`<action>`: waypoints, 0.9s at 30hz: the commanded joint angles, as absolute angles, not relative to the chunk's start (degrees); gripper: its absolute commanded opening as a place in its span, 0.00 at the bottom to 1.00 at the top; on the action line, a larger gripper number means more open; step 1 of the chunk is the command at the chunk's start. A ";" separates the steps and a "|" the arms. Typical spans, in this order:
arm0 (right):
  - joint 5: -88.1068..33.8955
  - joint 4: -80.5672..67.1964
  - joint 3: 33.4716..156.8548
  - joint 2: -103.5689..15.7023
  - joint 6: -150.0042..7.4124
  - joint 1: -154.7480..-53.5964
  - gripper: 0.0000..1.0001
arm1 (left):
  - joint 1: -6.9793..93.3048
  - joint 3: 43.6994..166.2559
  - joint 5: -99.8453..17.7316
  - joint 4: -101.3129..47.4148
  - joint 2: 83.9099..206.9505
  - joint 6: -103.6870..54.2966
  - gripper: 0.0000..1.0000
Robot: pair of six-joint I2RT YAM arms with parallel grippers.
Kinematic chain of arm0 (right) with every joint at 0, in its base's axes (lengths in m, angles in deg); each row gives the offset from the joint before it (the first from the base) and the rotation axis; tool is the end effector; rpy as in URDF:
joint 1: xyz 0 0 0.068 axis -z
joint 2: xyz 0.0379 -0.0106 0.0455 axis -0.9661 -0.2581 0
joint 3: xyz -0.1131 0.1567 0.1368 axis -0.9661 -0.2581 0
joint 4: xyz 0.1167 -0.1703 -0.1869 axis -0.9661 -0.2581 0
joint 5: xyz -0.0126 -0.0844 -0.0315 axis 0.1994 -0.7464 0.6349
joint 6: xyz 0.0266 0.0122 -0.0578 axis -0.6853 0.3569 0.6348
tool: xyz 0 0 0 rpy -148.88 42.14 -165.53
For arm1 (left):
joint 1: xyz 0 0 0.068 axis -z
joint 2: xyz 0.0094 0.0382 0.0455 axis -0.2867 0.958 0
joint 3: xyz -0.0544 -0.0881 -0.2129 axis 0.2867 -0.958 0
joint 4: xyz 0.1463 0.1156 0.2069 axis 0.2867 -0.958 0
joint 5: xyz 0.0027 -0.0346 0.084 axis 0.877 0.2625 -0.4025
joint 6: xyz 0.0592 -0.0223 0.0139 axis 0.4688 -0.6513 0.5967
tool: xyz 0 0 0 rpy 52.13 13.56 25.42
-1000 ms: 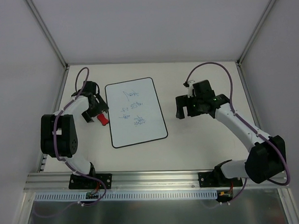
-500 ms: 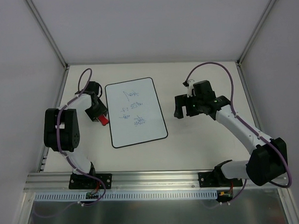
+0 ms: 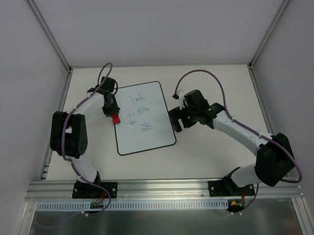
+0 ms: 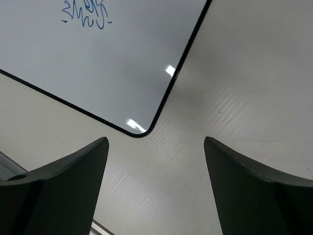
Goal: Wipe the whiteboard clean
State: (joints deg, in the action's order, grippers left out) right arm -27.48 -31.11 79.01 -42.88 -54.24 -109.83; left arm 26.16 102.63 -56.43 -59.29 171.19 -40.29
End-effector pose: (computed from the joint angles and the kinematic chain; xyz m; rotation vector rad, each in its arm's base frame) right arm 0.2716 0.1964 0.2117 -0.9707 2.1805 0.3552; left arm 0.3747 -0.0564 0.1409 -0.4453 2.5948 -0.0543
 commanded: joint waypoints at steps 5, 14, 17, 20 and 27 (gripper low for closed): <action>-36.13 -22.01 81.93 -52.31 -50.94 -119.95 0.71 | 30.46 113.83 -51.60 -59.38 175.92 -23.33 0.13; -38.44 -16.64 81.67 -60.93 -53.59 -123.91 0.49 | 30.99 128.51 -48.09 -59.46 186.83 -18.04 0.13; -37.48 -15.16 80.62 -61.90 -52.36 -124.26 0.47 | 30.99 131.33 -47.47 -59.46 189.19 -16.90 0.13; -35.81 -14.35 78.86 -63.13 -51.65 -124.79 0.47 | 30.99 133.96 -48.17 -59.46 191.92 -15.14 0.13; -35.36 -13.38 77.98 -64.89 -52.00 -125.85 0.47 | 30.99 140.56 -50.64 -59.55 198.16 -12.42 0.15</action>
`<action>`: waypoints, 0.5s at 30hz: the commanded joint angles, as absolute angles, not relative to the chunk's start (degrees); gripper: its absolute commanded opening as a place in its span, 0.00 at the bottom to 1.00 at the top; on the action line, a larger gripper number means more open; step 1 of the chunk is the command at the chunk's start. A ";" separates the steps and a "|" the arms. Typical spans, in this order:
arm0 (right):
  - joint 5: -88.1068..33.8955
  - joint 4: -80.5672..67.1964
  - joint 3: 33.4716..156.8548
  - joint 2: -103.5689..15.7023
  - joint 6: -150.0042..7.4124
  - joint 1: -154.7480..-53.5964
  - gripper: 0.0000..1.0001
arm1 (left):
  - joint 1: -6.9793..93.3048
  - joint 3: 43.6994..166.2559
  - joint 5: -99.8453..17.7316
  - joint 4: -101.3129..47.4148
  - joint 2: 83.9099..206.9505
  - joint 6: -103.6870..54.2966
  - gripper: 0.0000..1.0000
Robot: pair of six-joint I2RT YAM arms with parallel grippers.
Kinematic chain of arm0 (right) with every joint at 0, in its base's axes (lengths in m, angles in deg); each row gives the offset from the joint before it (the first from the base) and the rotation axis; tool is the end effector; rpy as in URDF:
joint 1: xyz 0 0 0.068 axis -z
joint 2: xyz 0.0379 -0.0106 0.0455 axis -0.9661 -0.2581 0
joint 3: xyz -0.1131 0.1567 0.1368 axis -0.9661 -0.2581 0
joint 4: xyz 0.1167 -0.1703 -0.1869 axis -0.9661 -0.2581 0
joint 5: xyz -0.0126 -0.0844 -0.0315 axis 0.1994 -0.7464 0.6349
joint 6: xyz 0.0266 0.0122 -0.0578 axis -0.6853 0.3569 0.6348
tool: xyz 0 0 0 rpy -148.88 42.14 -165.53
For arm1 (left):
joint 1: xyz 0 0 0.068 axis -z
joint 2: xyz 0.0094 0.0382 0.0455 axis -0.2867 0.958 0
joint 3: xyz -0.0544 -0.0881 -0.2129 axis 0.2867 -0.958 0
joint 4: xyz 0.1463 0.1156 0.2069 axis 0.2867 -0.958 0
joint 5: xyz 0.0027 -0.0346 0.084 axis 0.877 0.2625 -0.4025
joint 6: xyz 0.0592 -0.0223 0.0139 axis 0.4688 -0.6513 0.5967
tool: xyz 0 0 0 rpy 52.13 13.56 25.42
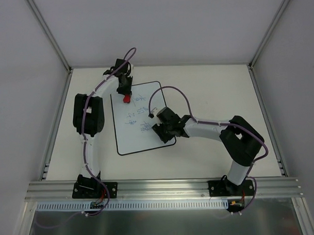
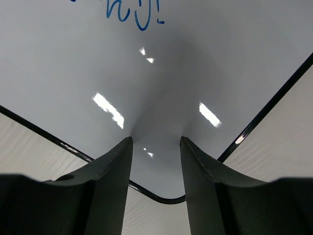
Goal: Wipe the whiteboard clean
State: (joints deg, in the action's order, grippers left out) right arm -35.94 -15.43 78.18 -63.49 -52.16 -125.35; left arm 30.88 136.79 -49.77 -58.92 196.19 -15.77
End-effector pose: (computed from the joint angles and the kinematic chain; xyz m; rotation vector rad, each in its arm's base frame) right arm 0.2406 0.2881 0.1074 -1.2834 2.1273 0.2593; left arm 0.4814 -0.1216 0.1544 0.2469 2.4707 -0.1154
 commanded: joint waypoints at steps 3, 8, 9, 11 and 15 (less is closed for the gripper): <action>-35.36 -13.47 77.36 -65.42 -52.26 -126.11 0.47 | 30.99 143.19 -49.50 -59.99 200.97 -11.80 0.18; -35.62 -13.47 76.13 -65.77 -52.79 -126.29 0.46 | 31.25 147.15 -46.69 -63.06 203.53 -11.53 0.19; -35.54 -13.65 75.35 -65.51 -53.05 -126.29 0.46 | 31.43 147.85 -46.59 -63.59 203.96 -11.27 0.19; -35.54 -14.08 74.38 -64.29 -53.32 -126.29 0.46 | 32.83 150.83 -46.59 -66.65 206.07 -10.92 0.18; -36.59 -15.32 72.00 -61.04 -53.67 -126.29 0.46 | 36.43 155.76 -44.13 -70.96 210.64 -12.14 0.17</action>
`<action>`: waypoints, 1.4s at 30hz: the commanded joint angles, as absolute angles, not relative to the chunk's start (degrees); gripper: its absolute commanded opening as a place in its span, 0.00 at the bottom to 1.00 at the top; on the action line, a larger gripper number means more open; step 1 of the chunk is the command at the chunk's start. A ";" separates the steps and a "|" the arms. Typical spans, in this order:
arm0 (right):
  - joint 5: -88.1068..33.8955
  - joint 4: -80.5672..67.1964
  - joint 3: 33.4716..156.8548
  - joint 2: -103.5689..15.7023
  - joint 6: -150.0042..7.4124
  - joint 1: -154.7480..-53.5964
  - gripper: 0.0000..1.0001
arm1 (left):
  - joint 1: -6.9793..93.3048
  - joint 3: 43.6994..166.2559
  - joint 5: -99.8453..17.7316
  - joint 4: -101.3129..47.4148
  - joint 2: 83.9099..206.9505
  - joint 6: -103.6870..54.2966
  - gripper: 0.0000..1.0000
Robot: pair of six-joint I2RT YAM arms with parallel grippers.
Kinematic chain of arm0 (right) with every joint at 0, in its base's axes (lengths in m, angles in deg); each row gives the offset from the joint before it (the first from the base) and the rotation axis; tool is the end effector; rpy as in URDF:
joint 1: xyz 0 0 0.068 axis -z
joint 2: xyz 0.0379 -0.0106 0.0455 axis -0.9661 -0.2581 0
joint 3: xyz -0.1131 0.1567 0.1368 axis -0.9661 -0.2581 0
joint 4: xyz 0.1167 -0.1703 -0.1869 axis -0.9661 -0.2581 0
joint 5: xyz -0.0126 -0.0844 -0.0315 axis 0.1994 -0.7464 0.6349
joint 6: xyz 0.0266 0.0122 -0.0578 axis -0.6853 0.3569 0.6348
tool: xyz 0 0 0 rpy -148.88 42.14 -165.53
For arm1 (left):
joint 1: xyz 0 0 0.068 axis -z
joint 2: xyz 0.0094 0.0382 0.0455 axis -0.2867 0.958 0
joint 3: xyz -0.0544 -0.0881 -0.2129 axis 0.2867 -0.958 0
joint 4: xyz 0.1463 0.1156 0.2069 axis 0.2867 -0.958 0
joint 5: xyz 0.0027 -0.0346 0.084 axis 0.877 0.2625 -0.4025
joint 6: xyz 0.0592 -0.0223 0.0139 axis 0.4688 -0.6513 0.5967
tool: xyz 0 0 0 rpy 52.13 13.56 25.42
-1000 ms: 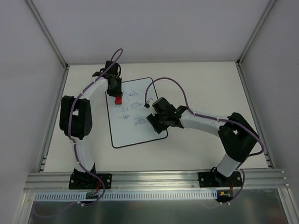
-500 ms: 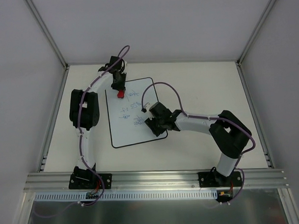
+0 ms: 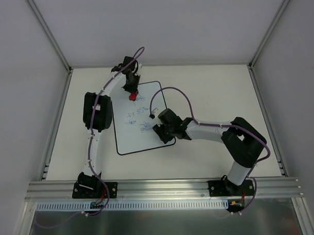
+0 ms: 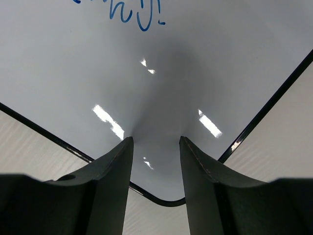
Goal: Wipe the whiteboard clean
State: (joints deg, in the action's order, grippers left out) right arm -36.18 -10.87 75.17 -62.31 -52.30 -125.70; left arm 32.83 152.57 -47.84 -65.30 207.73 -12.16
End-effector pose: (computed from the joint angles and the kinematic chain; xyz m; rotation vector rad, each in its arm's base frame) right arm 0.2362 0.2861 0.1046 -1.2607 2.0861 0.2748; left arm 0.5079 -0.1486 0.1410 0.3860 2.4923 -0.1399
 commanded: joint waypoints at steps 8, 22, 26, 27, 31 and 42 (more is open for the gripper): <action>-38.88 -17.69 70.42 -57.42 -53.93 -126.29 0.47 | 44.17 160.34 -41.75 -77.48 217.42 -16.02 0.15; -38.35 -17.78 69.28 -61.11 -55.87 -126.11 0.47 | 31.70 156.56 -52.30 -79.06 212.32 -28.23 0.11; -38.44 -16.99 68.05 -61.11 -56.57 -125.85 0.46 | 27.92 156.73 -55.03 -79.41 211.70 -28.59 0.09; -38.44 -16.90 67.96 -61.11 -56.66 -125.76 0.46 | 27.57 156.73 -55.12 -79.50 211.79 -28.50 0.09; -39.05 -16.99 68.13 -61.11 -56.75 -125.58 0.46 | 28.87 156.65 -53.45 -79.94 212.67 -27.97 0.07; -39.49 -16.90 68.48 -60.59 -57.62 -124.62 0.46 | 41.62 152.26 -49.50 -80.73 213.02 -28.23 0.01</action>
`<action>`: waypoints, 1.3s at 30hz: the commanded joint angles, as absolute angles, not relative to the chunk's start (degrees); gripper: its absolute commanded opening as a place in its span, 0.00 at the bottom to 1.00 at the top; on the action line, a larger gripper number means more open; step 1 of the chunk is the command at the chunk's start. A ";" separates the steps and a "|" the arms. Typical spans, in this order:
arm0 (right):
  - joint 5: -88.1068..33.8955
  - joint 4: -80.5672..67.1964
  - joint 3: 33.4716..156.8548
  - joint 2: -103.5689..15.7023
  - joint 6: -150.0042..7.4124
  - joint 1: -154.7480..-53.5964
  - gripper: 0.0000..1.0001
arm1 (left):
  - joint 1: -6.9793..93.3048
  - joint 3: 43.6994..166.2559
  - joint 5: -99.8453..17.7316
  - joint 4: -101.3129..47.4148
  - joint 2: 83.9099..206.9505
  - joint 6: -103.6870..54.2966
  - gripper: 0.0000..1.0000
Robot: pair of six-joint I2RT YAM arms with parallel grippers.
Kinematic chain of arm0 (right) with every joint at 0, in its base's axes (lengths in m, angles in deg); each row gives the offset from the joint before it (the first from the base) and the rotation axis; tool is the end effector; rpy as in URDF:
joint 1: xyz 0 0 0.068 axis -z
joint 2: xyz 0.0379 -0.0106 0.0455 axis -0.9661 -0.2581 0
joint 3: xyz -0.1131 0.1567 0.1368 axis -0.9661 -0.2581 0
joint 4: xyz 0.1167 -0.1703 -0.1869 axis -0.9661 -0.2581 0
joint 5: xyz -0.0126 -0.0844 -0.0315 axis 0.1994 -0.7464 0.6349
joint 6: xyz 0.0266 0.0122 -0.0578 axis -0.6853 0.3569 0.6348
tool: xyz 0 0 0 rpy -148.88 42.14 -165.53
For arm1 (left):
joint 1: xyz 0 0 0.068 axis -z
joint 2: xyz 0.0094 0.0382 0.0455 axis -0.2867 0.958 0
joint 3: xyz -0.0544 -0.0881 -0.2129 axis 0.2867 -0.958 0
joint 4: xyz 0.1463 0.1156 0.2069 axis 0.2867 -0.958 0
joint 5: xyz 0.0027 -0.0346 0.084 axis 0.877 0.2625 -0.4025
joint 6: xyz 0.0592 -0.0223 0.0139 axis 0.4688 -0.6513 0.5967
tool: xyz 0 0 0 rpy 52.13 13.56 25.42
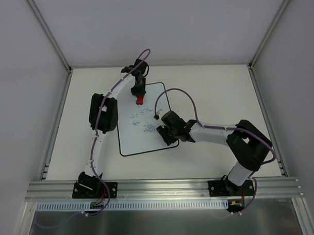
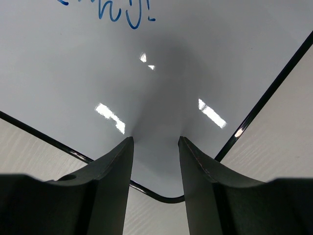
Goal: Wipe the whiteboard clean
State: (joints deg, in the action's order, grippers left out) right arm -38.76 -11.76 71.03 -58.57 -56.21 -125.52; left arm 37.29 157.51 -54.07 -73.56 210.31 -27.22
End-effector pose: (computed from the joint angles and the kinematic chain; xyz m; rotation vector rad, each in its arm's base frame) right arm 0.2275 0.2701 0.1032 -1.1760 2.1535 0.2424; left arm 0.4936 -0.1813 0.1375 0.1201 2.6149 -0.1049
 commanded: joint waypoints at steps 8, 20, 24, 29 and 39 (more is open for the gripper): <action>-39.93 -16.64 67.87 -60.41 -58.07 -124.35 0.46 | 42.42 149.70 -47.82 -80.73 210.12 -31.40 0.00; -40.37 -16.11 66.11 -59.53 -58.86 -123.74 0.46 | 29.23 148.65 -48.69 -80.82 208.10 -35.00 0.00; -40.63 -16.11 66.20 -59.01 -58.94 -123.47 0.46 | 30.90 147.33 -50.64 -80.82 207.84 -35.61 0.00; -40.99 -16.11 66.20 -58.48 -59.29 -123.39 0.46 | 33.88 145.23 -49.94 -80.73 207.93 -35.79 0.00; -41.25 -15.85 65.23 -57.07 -59.56 -123.30 0.46 | 43.03 141.53 -48.09 -80.56 206.43 -38.51 0.00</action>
State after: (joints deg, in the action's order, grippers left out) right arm -40.05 -9.07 68.00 -56.43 -59.20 -123.88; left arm 39.38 145.43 -51.12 -74.07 203.06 -35.90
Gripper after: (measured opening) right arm 0.462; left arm 0.216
